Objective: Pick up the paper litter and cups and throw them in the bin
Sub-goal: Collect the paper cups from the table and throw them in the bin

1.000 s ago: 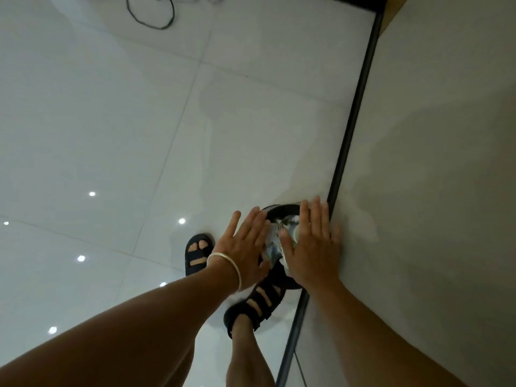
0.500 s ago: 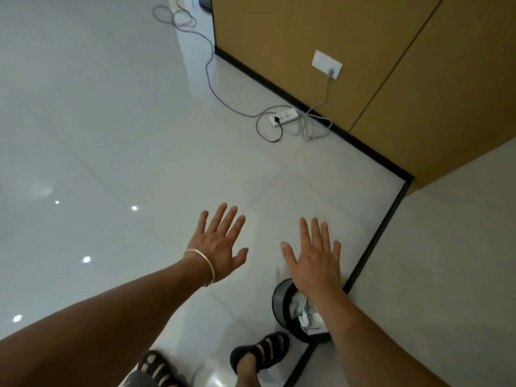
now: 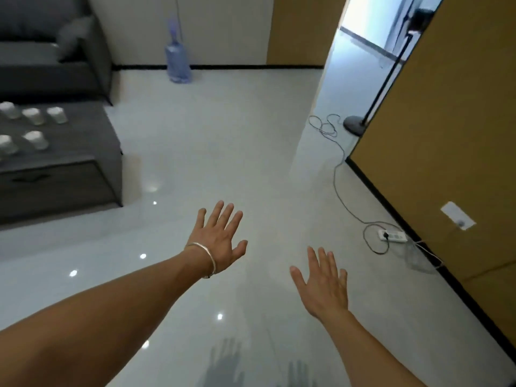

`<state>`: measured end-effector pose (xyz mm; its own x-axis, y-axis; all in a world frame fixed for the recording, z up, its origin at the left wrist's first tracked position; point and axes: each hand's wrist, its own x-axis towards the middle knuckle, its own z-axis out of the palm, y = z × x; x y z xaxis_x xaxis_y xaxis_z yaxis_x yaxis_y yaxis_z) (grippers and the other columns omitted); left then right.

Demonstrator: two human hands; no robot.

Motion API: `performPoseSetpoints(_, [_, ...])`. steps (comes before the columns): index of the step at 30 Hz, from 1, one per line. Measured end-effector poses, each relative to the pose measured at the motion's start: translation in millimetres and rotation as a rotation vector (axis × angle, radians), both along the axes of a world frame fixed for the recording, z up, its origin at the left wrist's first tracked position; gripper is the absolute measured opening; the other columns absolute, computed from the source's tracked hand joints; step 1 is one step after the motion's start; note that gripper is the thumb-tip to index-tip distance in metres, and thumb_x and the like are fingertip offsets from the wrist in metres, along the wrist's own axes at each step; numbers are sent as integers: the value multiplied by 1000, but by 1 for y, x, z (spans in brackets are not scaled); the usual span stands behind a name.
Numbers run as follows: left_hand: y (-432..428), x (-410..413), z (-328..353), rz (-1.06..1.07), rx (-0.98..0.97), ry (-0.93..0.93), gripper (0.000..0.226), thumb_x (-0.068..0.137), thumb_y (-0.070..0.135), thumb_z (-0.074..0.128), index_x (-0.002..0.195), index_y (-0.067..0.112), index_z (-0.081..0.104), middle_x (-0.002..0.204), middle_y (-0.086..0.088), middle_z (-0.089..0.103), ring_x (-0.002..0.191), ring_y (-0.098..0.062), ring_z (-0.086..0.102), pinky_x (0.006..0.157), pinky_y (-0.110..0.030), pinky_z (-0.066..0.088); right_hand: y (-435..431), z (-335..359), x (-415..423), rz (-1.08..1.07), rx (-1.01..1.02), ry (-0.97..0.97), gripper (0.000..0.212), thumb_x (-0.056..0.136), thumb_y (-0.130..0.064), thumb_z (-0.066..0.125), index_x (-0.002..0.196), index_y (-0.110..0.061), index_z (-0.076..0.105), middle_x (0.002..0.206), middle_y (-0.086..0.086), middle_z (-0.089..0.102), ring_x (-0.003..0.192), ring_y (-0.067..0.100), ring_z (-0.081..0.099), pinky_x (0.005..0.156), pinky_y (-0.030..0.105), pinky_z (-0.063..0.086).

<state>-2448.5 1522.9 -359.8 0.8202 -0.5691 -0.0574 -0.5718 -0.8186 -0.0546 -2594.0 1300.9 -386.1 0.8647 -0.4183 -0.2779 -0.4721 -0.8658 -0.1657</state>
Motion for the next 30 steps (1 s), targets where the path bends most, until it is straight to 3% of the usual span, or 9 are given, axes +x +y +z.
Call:
performPoseSetpoints(20, [381,161,32,900,6,-41,75,88,64,6,151,25,-1,160,-1,-3,146,-22,-10,115,-50,1,311,33,381,804,51,-62,77,92,-71,13,156,-29,3,164,0,-1,149,20,-9,119,50,0])
performPoseSetpoints(30, [573,213,7,1124,-63,-25,74,89,61,15,151,23,4,160,-1,4,146,-22,-2,115,-50,9,536,24,497,1004,3,-66,78,92,-70,21,155,-28,4,163,0,3,150,21,-1,119,52,9])
